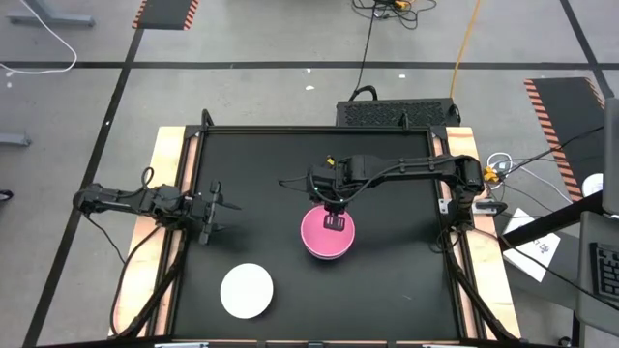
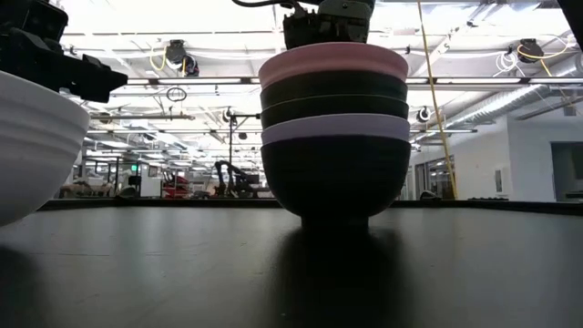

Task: Nest bowls inside each other
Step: Stack the pink bowl on top of the black bowl

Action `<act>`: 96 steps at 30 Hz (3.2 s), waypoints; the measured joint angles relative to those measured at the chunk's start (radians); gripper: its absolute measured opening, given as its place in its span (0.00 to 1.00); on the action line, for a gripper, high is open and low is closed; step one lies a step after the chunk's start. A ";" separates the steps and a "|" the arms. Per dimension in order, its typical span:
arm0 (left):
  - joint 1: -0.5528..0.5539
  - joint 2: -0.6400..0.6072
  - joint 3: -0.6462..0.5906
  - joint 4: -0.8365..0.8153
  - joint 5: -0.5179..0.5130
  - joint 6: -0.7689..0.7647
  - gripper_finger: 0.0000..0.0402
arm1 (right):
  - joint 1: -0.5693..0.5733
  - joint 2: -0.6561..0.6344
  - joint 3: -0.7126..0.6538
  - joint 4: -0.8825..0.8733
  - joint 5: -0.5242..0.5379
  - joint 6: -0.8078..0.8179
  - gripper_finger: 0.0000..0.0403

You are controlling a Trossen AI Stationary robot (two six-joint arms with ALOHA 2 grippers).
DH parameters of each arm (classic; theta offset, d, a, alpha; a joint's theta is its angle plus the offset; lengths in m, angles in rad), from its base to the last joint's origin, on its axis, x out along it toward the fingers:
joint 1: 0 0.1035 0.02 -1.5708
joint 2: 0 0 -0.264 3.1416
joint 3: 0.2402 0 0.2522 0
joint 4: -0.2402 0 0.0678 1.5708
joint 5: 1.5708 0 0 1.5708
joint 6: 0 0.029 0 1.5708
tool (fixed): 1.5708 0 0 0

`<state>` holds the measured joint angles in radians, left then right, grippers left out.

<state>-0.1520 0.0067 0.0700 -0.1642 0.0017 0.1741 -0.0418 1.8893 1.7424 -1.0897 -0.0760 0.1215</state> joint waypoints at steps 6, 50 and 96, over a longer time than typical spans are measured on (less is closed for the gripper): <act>0.000 0.000 0.000 0.000 0.000 0.000 0.58 | 0.000 -0.001 0.001 -0.017 -0.003 0.008 0.00; 0.000 0.000 0.000 -0.001 0.006 -0.004 0.58 | -0.031 -0.061 0.000 0.084 -0.060 -0.006 0.42; 0.000 0.000 0.000 -0.001 0.026 -0.027 0.58 | -0.044 -0.055 -0.119 0.168 -0.139 0.042 0.42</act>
<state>-0.1524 0.0066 0.0696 -0.1650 0.0272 0.1474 -0.0860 1.8343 1.6230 -0.9222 -0.2150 0.1637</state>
